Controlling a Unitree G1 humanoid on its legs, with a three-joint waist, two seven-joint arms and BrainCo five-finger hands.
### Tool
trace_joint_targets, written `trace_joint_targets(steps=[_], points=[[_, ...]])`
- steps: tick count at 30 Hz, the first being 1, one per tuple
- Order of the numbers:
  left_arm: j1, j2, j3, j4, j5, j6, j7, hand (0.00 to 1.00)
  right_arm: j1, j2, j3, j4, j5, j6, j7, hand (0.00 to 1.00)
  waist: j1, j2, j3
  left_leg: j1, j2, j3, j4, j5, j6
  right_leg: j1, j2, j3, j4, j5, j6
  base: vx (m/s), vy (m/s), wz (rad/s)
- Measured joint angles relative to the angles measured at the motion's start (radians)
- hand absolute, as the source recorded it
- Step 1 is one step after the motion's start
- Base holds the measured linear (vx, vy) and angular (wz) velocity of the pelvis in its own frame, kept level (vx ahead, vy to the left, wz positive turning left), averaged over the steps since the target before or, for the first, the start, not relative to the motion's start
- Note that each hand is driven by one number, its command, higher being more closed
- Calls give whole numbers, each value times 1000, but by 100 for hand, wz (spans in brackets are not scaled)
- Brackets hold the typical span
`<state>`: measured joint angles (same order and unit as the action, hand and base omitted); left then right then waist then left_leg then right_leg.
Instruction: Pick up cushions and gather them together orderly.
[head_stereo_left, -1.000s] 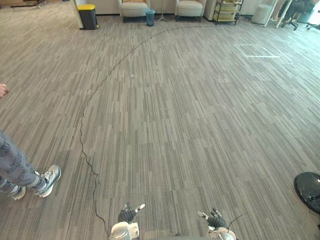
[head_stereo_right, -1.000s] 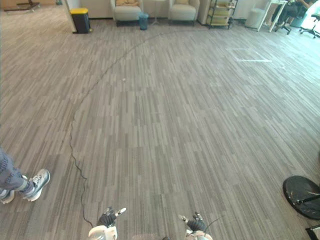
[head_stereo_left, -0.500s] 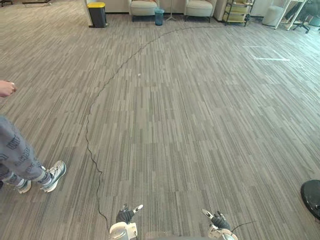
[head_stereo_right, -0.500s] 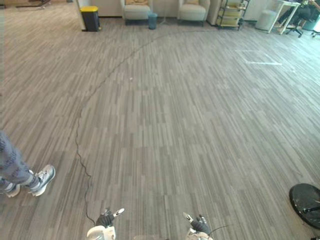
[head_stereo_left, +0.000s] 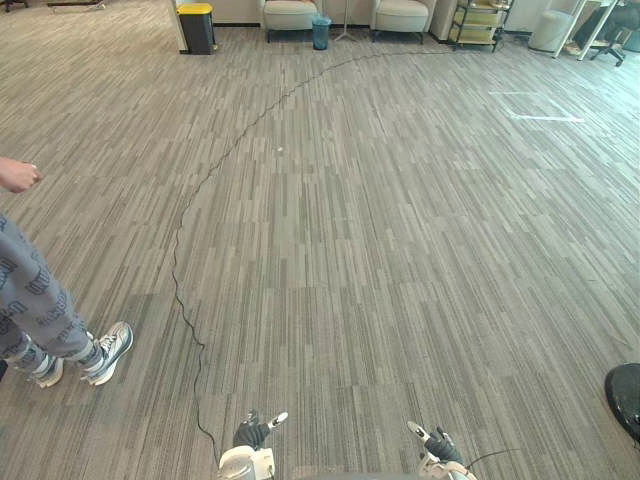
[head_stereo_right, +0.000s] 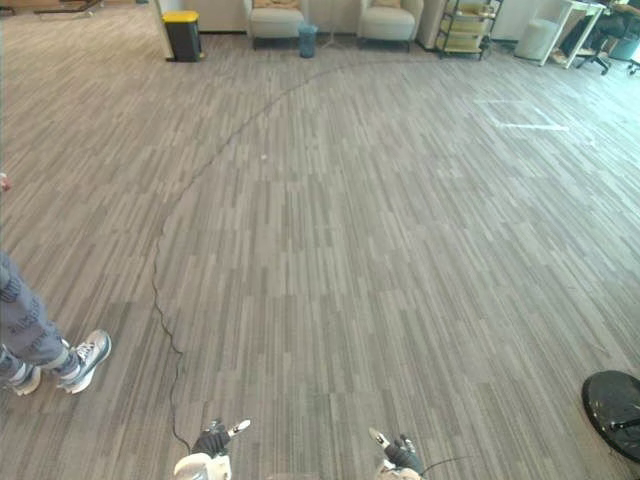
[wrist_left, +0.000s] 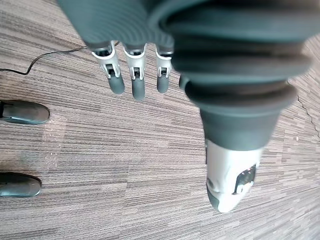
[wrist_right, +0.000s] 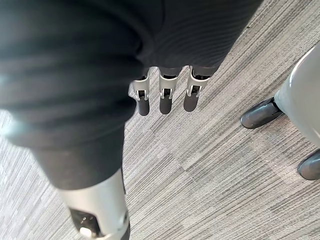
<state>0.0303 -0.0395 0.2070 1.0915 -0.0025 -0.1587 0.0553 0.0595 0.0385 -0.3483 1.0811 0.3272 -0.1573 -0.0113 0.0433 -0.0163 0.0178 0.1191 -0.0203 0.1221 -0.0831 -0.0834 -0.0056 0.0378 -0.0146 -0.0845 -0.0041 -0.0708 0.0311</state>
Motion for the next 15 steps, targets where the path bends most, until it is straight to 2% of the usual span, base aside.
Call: trace_joint_targets(steps=[4, 6, 8, 10, 12, 13, 14, 15], points=[[-2, 3, 3, -2, 0, 1, 0, 0, -2, 0, 1, -5, 0, 0, 0, 0, -5, -3, 10, -15, -1, -20, 25, -1, -1, -6, -6, -18, 33, -17, -4, -22, -14, 15], [-7, 6, 11, -4, -1, 2, -1, 0, -2, 1, 9, -10, 7, -2, 0, 0, -7, -4, 26, -29, 1, -31, 61, -26, 3, -27, -11, -29, 102, -60, -8, -53, -47, 23], [-7, 7, 25, -30, -2, 2, -1, 0, -2, 1, 18, -11, 18, -3, 0, 0, -6, -12, 38, -99, 10, -42, 222, -110, -3, -60, -20, -46, 197, -115, -18, -59, -60, 17], [-3, 5, 42, -47, -6, 2, -1, 0, -2, 1, 18, -22, 29, -4, 0, 0, -4, -3, 48, -159, 38, -45, 383, -187, -11, -70, -5, -49, 245, -155, -27, -72, -71, 8], [-5, 7, 41, -69, -20, 3, -2, 0, 0, 0, 17, -37, 35, -7, -5, 0, -5, -9, 69, -254, 60, -17, 589, -208, -13, -70, -3, -55, 272, -191, -36, -8, -36, 18], [-9, 10, 42, -84, -23, -1, -2, 0, -5, -6, 18, -42, 37, -11, -8, 0, -2, -4, 86, -314, 89, 19, 705, -225, -8, -67, -4, -57, 282, -197, -46, 32, -5, 11], [-9, 9, 42, -84, -24, -2, -2, 0, -11, -9, 18, -43, 37, -12, -8, 0, -2, -1, 89, -330, 103, 33, 724, -230, -4, -64, -4, -59, 282, -199, -46, 72, 42, 0], [-11, 6, 41, -85, -30, -2, -2, 0, -15, -20, 20, -43, 38, -12, -9, 0, -4, 12, 95, -368, 135, 65, 740, -241, -7, -52, -12, -58, 281, -211, -41, 91, 74, -1]])
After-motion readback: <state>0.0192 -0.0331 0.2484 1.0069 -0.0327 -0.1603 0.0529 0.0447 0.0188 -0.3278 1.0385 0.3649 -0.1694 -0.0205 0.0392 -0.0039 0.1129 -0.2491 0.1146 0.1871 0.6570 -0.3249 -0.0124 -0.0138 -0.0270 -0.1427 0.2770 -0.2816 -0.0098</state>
